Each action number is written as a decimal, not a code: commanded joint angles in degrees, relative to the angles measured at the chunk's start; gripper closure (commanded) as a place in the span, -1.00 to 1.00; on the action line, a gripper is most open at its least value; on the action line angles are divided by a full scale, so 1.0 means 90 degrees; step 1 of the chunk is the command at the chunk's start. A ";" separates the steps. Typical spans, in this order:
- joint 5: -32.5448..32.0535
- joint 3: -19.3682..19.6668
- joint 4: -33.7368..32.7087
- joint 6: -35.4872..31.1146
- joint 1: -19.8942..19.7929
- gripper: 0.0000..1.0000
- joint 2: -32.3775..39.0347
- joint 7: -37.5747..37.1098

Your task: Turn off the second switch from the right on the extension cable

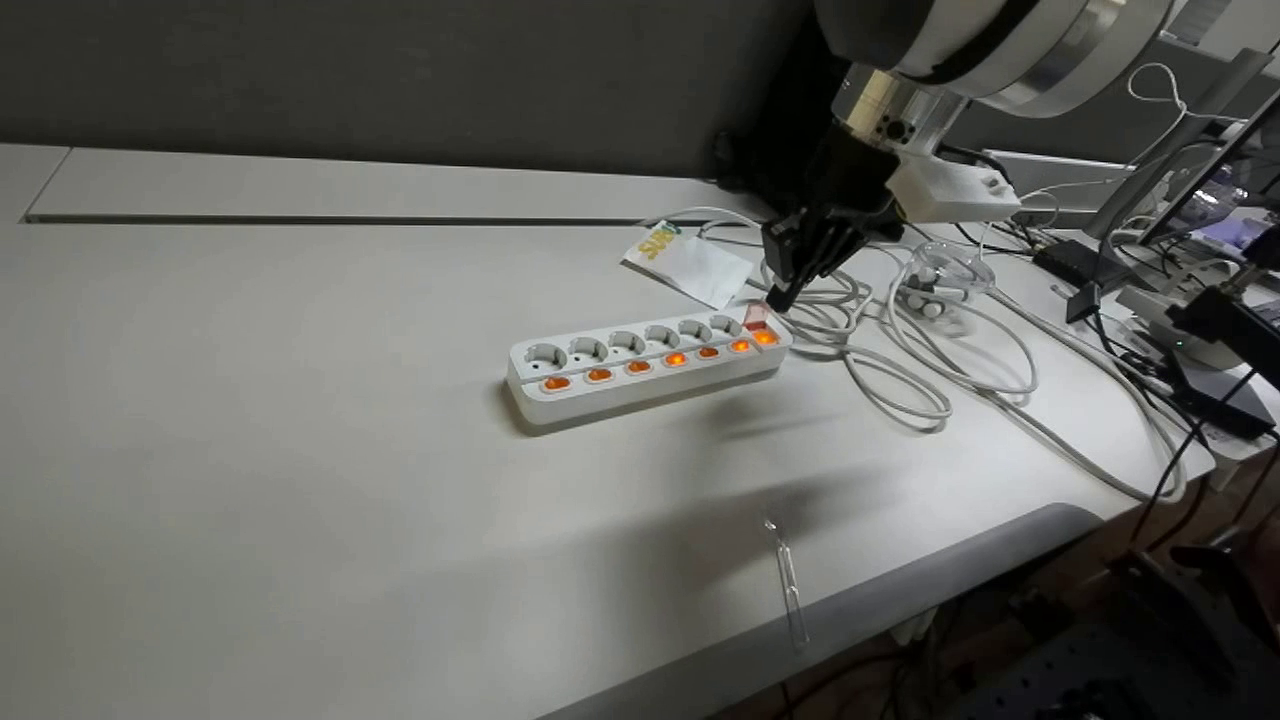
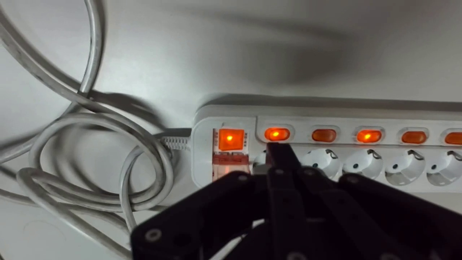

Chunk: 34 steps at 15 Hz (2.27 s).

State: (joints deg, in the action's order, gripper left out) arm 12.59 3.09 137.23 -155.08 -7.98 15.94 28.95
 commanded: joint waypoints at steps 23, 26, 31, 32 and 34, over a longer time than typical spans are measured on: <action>-0.0549 -0.0509 -0.0496 -0.0178 -0.0385 1.00 0.1015 -0.0423; -0.0523 -0.0583 -0.0450 -0.0239 -0.0411 1.00 0.0929 -0.0374; -0.0484 -0.0675 -0.0519 -0.0272 -0.0491 1.00 0.0930 -0.0369; -0.0482 -0.0682 -0.0530 -0.0274 -0.0504 1.00 0.0935 -0.0369; -0.0479 -0.0686 -0.0551 -0.0263 -0.0533 1.00 0.0960 -0.0373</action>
State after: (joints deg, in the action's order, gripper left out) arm 8.90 -2.18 133.28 -157.66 -11.48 24.24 27.46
